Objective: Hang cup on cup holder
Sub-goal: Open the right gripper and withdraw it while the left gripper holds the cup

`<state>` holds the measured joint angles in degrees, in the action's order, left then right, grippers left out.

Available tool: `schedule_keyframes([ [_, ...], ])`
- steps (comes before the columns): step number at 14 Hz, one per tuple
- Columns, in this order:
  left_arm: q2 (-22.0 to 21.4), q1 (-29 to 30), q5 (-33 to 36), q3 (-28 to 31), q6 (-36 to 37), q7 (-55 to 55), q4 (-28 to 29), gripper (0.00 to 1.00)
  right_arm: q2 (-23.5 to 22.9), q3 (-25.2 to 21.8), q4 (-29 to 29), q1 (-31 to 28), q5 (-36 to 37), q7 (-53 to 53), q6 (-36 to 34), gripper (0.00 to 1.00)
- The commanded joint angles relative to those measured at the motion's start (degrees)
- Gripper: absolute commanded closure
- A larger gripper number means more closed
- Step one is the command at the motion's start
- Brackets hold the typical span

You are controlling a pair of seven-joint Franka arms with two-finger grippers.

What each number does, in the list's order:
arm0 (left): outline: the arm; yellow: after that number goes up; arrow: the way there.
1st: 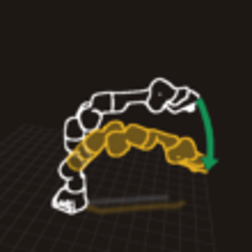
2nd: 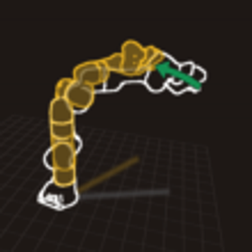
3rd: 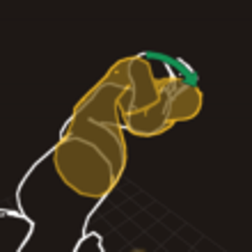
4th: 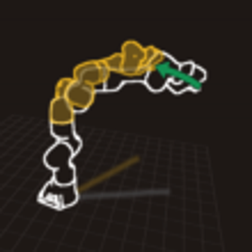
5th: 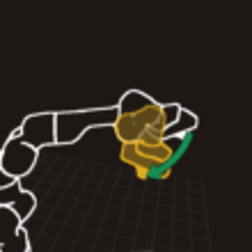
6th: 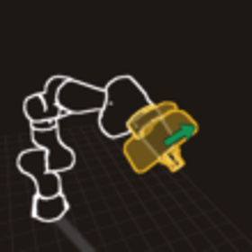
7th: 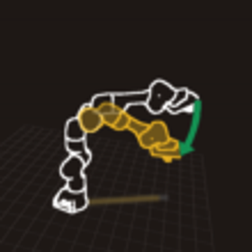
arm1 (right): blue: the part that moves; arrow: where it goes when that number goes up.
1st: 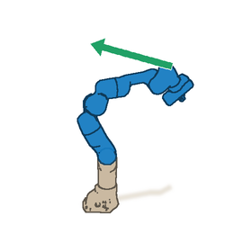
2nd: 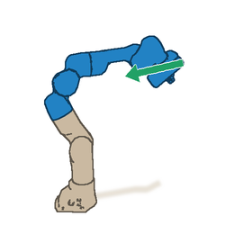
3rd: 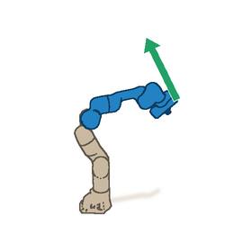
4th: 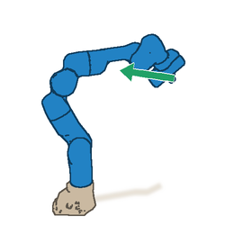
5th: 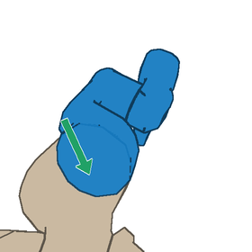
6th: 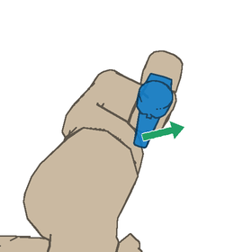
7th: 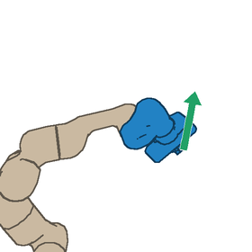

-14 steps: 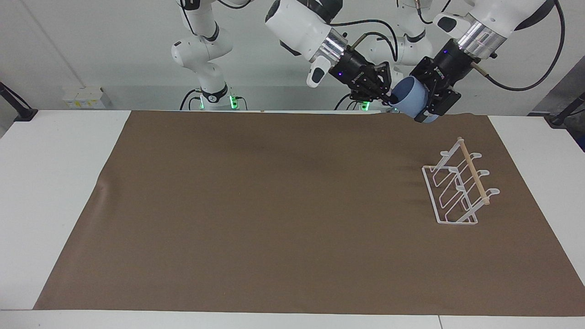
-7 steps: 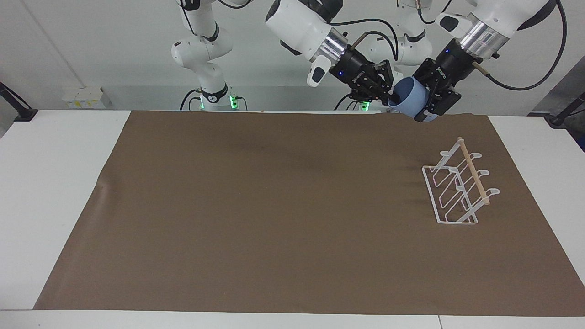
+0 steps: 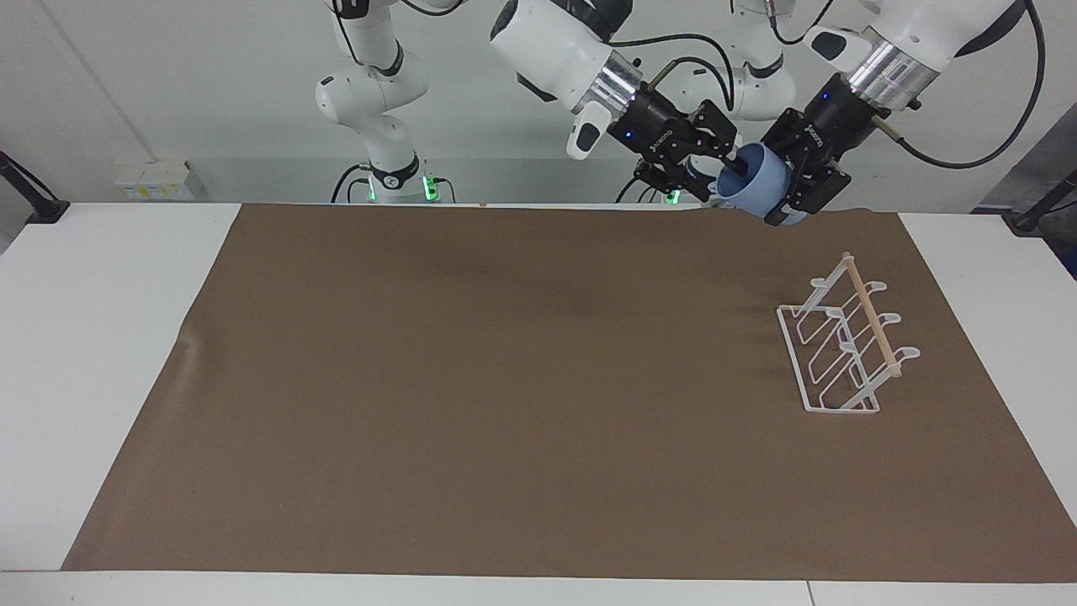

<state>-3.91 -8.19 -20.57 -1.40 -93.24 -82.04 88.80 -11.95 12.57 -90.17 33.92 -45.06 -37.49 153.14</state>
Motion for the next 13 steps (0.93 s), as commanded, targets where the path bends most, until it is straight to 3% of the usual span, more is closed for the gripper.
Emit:
schedule_keyframes([
  [1, -1.36, -0.24, 6.13, 0.34, 0.08, 2.31, 1.29, 1.00, -0.70, -0.18, 1.05, -0.26, -0.47, 3.46, 0.76, 0.31],
  [4, -1.45, -1.64, 17.72, -0.18, -0.36, 7.06, 1.55, 1.00, -0.62, -0.26, 1.31, -3.14, 0.24, 12.69, 0.58, 0.31],
  [7, -2.06, -2.52, 28.80, -0.36, -1.50, 12.85, 4.18, 1.00, 2.80, -0.44, 1.49, -7.80, -0.47, 12.97, -2.65, 0.31],
  [11, -2.41, -2.00, 42.34, -0.36, -13.52, 13.75, 11.55, 1.00, 7.90, -0.79, 1.05, -19.21, 0.32, 19.18, -21.16, 0.30],
  [13, -0.06, -1.39, 47.79, -0.27, -15.30, 13.93, 12.19, 1.00, 9.74, -0.79, 1.05, -25.19, 0.50, 23.24, -30.93, 0.29],
])
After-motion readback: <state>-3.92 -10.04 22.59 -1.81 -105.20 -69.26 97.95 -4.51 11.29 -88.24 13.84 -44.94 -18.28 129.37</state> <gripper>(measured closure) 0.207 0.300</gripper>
